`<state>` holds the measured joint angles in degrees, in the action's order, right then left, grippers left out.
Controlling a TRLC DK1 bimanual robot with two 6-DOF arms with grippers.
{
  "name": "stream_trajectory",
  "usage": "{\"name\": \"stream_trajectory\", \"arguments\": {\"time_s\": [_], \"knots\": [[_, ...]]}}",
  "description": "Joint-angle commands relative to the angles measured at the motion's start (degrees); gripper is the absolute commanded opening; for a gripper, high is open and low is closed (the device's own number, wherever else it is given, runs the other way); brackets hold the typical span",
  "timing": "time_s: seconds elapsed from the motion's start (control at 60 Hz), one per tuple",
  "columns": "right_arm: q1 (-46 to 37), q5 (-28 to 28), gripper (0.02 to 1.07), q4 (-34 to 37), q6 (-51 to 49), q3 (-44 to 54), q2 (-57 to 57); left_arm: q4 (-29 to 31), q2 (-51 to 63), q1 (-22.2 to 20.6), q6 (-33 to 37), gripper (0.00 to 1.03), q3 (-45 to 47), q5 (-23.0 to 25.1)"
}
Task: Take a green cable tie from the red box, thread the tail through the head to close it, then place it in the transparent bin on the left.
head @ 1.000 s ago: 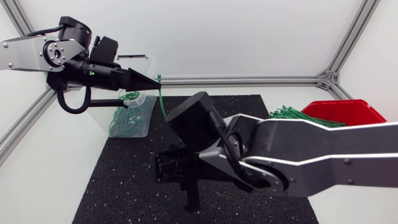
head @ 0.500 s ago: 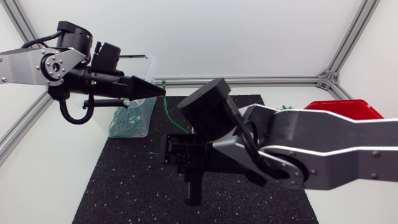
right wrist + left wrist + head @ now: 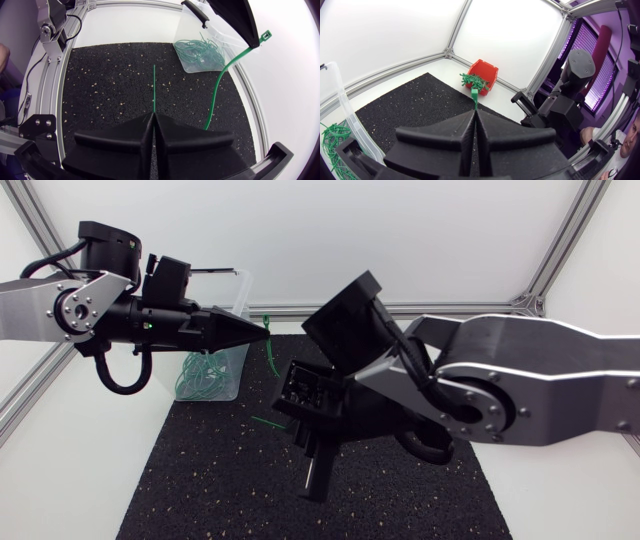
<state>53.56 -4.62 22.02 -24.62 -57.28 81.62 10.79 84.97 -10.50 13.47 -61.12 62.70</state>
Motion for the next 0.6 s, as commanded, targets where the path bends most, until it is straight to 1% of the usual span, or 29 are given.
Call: {"name": "stream_trajectory", "arguments": {"time_s": [0.0, 0.2, 0.3, 0.367, 0.417, 0.583], "knots": [[-0.04, -0.47, 0.07, 1.97, 2.47, -1.70, -1.03, -1.03, -1.82, -0.31, -0.99, 0.04, 2.50, 0.06], [0.67, -1.18, 0.07, 3.12, 4.85, -1.35, -2.87, -2.17, -2.26, -0.31, -1.08, 0.04, 3.82, 0.15], [0.84, -3.46, 0.07, 5.14, 6.43, -1.87, -3.84, -2.26, -2.88, -0.40, -1.08, 0.04, 4.35, 0.23], [1.37, -3.46, 0.07, 4.96, 7.57, -1.35, -5.34, -2.35, -3.14, -0.57, -1.08, 0.04, 4.61, 0.32], [1.63, -5.13, 0.07, 5.31, 8.71, -1.52, -6.21, -2.70, -3.32, -0.84, -1.08, 0.04, 4.87, 0.32], [1.20, -4.78, 0.07, 4.87, 9.42, -1.43, -8.06, -4.02, -3.32, -1.19, -1.61, 0.04, 5.58, 0.32]]}}
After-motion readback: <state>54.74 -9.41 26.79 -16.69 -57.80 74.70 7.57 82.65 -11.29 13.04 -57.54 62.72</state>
